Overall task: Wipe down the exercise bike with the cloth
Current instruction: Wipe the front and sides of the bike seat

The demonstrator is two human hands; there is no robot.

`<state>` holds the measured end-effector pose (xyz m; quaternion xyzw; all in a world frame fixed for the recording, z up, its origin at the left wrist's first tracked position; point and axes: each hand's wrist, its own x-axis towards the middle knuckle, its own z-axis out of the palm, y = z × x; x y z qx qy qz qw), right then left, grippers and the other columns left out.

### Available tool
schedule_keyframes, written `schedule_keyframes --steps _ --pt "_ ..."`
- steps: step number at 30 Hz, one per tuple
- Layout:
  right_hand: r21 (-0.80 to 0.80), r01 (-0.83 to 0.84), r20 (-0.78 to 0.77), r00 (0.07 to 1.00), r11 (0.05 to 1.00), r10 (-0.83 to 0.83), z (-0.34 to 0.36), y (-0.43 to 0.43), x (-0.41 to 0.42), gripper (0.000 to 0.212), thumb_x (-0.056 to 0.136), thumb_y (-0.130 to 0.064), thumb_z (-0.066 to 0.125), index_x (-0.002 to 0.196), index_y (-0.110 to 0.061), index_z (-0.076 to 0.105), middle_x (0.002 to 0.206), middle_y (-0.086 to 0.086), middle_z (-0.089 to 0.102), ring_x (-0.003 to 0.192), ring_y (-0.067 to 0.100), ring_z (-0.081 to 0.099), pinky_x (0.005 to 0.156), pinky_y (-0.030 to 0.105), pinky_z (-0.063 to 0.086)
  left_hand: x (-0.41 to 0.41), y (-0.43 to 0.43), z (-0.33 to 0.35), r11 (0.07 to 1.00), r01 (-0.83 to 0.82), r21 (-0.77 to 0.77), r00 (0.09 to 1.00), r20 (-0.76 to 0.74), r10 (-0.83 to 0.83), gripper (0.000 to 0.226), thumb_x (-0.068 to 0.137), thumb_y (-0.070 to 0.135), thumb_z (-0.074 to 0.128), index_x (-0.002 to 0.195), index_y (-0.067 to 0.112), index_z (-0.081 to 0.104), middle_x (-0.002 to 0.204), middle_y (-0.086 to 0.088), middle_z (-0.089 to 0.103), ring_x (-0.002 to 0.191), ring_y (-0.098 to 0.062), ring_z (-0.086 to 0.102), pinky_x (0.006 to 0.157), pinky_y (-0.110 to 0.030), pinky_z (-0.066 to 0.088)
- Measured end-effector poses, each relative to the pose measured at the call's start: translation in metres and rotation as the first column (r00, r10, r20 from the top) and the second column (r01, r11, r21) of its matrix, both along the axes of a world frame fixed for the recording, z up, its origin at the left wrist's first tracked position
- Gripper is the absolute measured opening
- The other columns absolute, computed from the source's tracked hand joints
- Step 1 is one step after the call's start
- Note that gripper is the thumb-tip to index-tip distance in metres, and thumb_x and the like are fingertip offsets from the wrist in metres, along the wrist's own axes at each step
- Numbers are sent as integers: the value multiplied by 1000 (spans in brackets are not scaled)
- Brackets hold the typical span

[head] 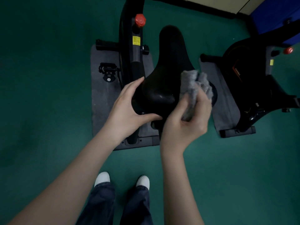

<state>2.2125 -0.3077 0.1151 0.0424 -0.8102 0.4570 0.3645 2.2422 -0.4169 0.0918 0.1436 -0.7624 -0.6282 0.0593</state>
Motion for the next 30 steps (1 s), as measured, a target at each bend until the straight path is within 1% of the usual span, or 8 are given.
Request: schedule_keyframes --steps 4,8,13,15,18,23,28,30 --pt "360 -279 3 955 890 298 -5 -1 12 25 84 6 60 106 0 69 106 14 68 103 28 64 108 45 37 2 8 -5 994 -101 35 995 -1 101 85 62 30 81 138 26 42 137 16 42 124 7 40 107 -16 35" --pt "582 -373 16 894 723 448 8 27 -10 20 89 2 62 108 0 69 106 15 69 102 27 64 101 50 44 6 14 -7 987 -151 44 988 10 151 94 55 45 82 138 25 43 135 15 43 121 6 41 101 -6 33" --pt "505 -542 292 840 672 458 38 13 -32 22 89 -9 60 108 -4 67 104 8 68 100 26 63 88 40 50 12 25 -7 959 -239 150 971 19 239 104 46 63 72 139 26 43 134 16 43 122 6 41 99 -7 35" --pt "560 -643 384 760 522 524 46 9 -38 21 89 -13 61 109 -7 67 106 4 68 102 24 63 88 35 49 13 30 -10 940 -287 183 958 35 285 96 51 54 79 136 26 44 133 15 44 121 5 42 97 -2 33" --pt "526 -797 466 561 296 684 54 31 -46 19 90 -7 63 108 -3 68 112 7 66 110 24 61 96 41 48 15 39 -15 910 -352 220 935 41 352 83 59 34 86 132 26 47 132 12 47 121 3 44 103 -15 38" --pt "486 -869 514 371 94 773 62 46 -58 20 87 0 65 107 0 70 114 11 66 113 23 61 101 47 44 15 49 -21 848 -407 341 904 19 427 77 62 23 86 130 28 50 131 12 49 121 3 47 101 -13 39" --pt "455 -853 729 192 -256 656 73 -14 -83 19 87 -15 65 103 -7 70 100 5 70 95 15 65 84 27 49 13 50 -23 815 -443 373 886 41 462 59 57 27 89 102 42 55 114 18 58 107 18 49 91 -4 38" --pt "371 -886 835 188 -277 517 76 -38 -100 17 89 -19 65 102 -9 69 93 5 69 84 11 62 76 25 47 13 51 -24 808 -437 395 888 49 457 70 52 36 88 114 35 55 122 16 57 113 12 48 95 -10 40"
